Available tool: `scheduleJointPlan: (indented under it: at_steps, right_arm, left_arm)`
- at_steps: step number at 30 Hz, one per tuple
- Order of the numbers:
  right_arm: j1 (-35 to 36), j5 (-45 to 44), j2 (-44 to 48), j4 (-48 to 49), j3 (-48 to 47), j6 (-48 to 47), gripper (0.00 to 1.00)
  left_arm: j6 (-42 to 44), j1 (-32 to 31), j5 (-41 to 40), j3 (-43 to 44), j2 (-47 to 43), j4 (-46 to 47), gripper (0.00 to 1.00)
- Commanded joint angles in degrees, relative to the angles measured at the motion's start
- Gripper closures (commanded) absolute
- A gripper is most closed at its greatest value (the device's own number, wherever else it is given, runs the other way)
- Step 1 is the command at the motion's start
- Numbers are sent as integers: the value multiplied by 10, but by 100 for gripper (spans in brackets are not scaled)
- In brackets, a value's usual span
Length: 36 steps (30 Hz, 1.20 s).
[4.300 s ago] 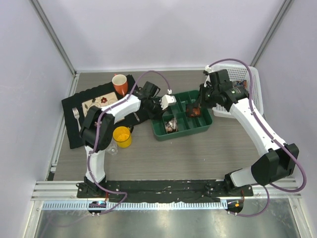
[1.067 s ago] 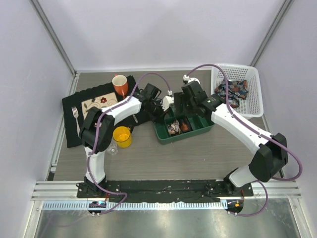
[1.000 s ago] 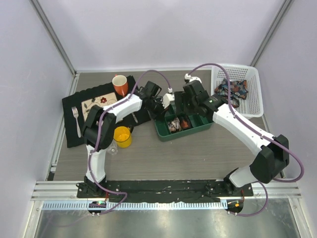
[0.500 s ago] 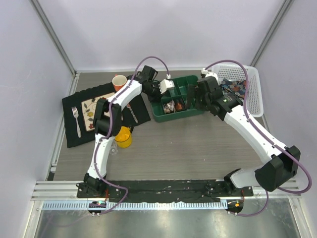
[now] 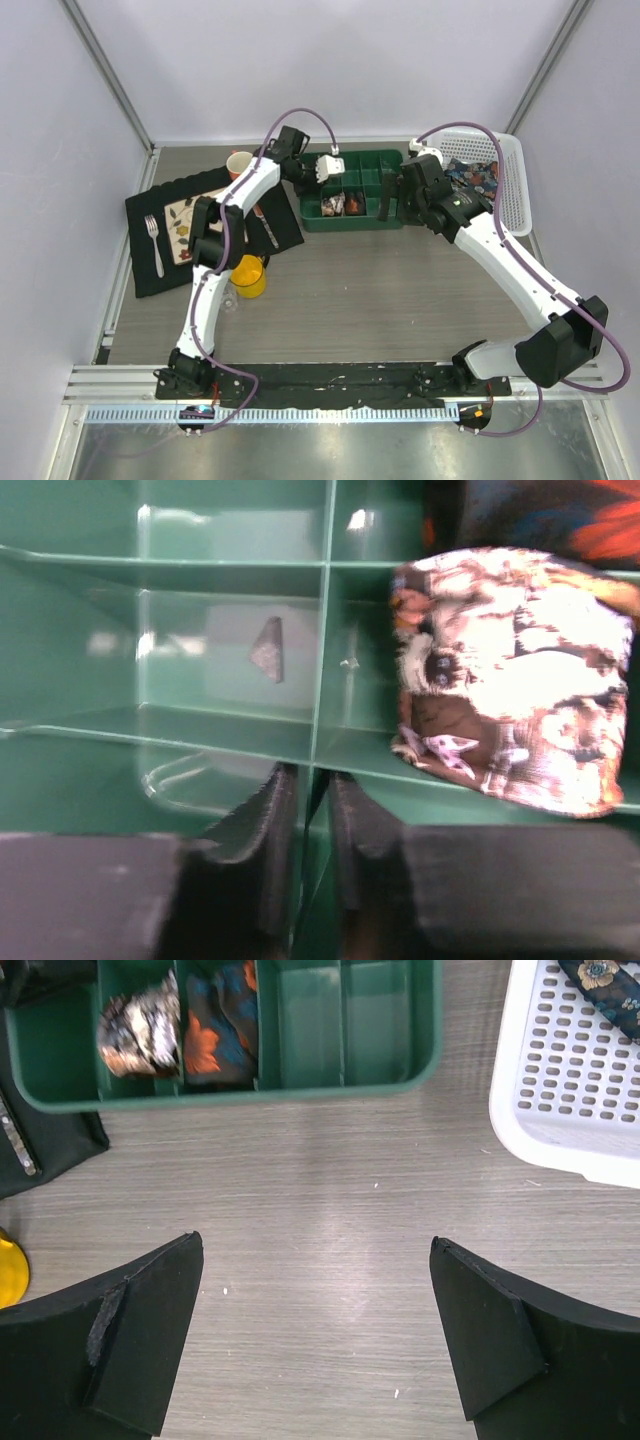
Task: Roll the ties
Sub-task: Move the storage box to the corner of the board, then reset both arms
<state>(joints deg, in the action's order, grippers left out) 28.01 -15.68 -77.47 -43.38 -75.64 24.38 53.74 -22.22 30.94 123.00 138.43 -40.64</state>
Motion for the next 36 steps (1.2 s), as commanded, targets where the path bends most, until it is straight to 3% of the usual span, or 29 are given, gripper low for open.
scheduleJointPlan:
  at_steps: [1,6,13,14,17,21,22,26,29,32,36]
  right_arm:
    - [-2,-5,26,-12,-13,4,1]
    - [-2,-4,33,-16,-18,5,0]
    - [-2,-18,50,-18,-30,-5,0]
    - [-2,-26,51,-18,-29,-10,0]
    - [-2,-40,77,-1,-25,-14,0]
    - [-6,-123,131,47,7,20,0]
    - [-7,-122,144,64,29,26,1]
    - [-12,-40,181,103,80,8,1]
    - [-12,30,169,76,104,6,1]
    - [-7,102,143,50,135,7,0]
    - [40,108,130,66,189,24,0]
  left_arm:
    - [16,15,-39,8,7,99,64]
    - [1,18,-20,0,-31,144,31]
    - [-16,19,-28,-15,-118,154,9]
    - [-36,18,-40,-15,-128,157,2]
    - [-142,18,-111,-19,-178,166,0]
    - [-303,17,-226,-99,-272,178,0]
    - [-310,14,-243,-112,-295,134,0]
    - [-324,14,-186,-169,-414,-1,0]
    - [-389,14,-154,-263,-496,-30,0]
    - [-509,14,-208,-389,-555,-6,0]
    - [-565,13,-247,-531,-647,-13,0]
